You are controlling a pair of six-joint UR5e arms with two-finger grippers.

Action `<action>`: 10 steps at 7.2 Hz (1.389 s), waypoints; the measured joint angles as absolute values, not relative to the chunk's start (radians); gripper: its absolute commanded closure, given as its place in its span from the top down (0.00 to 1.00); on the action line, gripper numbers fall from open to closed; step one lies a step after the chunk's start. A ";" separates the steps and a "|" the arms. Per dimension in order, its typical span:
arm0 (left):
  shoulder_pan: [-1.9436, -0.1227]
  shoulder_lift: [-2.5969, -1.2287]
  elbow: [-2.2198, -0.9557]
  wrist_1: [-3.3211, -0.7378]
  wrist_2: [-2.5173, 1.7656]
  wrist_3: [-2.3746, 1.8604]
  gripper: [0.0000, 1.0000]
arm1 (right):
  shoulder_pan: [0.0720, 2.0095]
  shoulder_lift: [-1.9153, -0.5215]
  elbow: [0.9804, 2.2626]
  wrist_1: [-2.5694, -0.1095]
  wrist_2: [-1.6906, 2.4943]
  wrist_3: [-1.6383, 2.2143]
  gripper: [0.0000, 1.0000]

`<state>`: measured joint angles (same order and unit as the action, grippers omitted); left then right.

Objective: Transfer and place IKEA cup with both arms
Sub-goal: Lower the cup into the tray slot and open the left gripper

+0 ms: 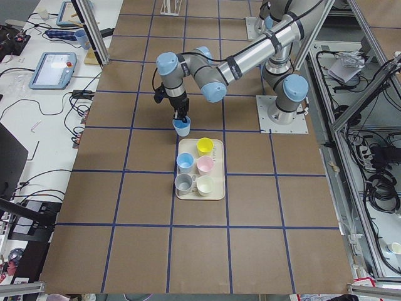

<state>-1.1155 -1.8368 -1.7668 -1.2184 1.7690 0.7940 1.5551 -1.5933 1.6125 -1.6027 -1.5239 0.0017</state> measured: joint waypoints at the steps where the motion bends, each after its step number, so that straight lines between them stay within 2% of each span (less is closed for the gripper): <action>1: -1.105 -1.868 -1.767 -1.188 1.793 0.828 0.00 | 1.555 -1.593 1.612 -1.603 -1.522 -0.001 1.00; 4: -1.049 -1.927 -1.771 -1.128 1.806 0.902 0.00 | 1.555 -1.594 1.611 -1.603 -1.519 -0.008 1.00; 7: -1.038 -1.941 -1.786 -1.121 1.799 0.915 0.07 | 1.555 -1.594 1.610 -1.603 -1.519 -0.011 1.00; 10: -1.038 -1.944 -1.799 -1.134 1.798 0.918 0.70 | 1.555 -1.594 1.608 -1.603 -1.519 -0.012 1.00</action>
